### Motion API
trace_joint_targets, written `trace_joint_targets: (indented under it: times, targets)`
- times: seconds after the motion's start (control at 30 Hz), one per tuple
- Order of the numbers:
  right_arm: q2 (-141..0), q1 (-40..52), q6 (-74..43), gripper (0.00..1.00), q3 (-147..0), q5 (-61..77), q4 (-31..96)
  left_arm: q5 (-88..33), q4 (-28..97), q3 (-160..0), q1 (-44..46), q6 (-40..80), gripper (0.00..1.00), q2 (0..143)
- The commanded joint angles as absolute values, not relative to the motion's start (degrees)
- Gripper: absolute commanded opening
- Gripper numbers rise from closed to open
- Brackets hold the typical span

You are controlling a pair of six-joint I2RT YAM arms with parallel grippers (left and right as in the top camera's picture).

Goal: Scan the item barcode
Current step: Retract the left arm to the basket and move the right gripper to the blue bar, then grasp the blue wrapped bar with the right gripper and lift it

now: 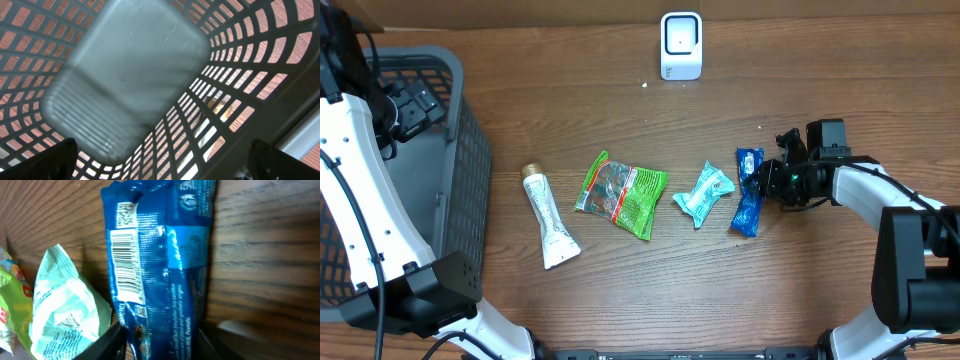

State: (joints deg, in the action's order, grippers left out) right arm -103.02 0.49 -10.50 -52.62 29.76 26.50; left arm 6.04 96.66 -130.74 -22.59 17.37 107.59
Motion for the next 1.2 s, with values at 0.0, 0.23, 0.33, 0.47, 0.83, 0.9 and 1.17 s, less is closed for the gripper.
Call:
trace_joint_targets:
  times: [0.0, 0.23, 0.33, 0.47, 0.83, 0.9, 1.17]
  targets:
    - [-104.0, 0.4, -12.5, 0.41, -50.9, 27.9, 26.5, 5.9, 96.8, -130.3, -22.4, 16.3, 1.00, 107.4]
    - [-103.9, -2.5, -11.2, 0.66, -56.8, 38.7, 32.5, 5.9, 96.8, -130.3, -22.4, 16.3, 1.00, 107.4]
    - [-104.0, -4.1, -8.4, 0.62, -57.6, 38.2, 34.0, 5.9, 96.8, -130.3, -22.4, 16.3, 1.00, 107.4]
    - [-104.1, -4.3, -7.3, 0.57, -54.8, 32.1, 32.0, 5.9, 96.8, -130.3, -22.4, 16.3, 1.00, 107.4]
    - [-107.5, -4.2, -7.3, 0.31, -50.5, 34.9, 26.0, 5.9, 96.8, -130.3, -22.4, 16.3, 1.00, 107.4]
    - [-107.5, -4.1, -7.4, 0.30, -49.2, 35.7, 25.1, 5.9, 96.8, -130.3, -22.4, 16.3, 1.00, 107.4]
    - [-106.2, -4.2, -9.1, 0.04, -49.8, 40.6, 25.5, 5.9, 96.8, -130.3, -22.4, 16.3, 1.00, 107.4]
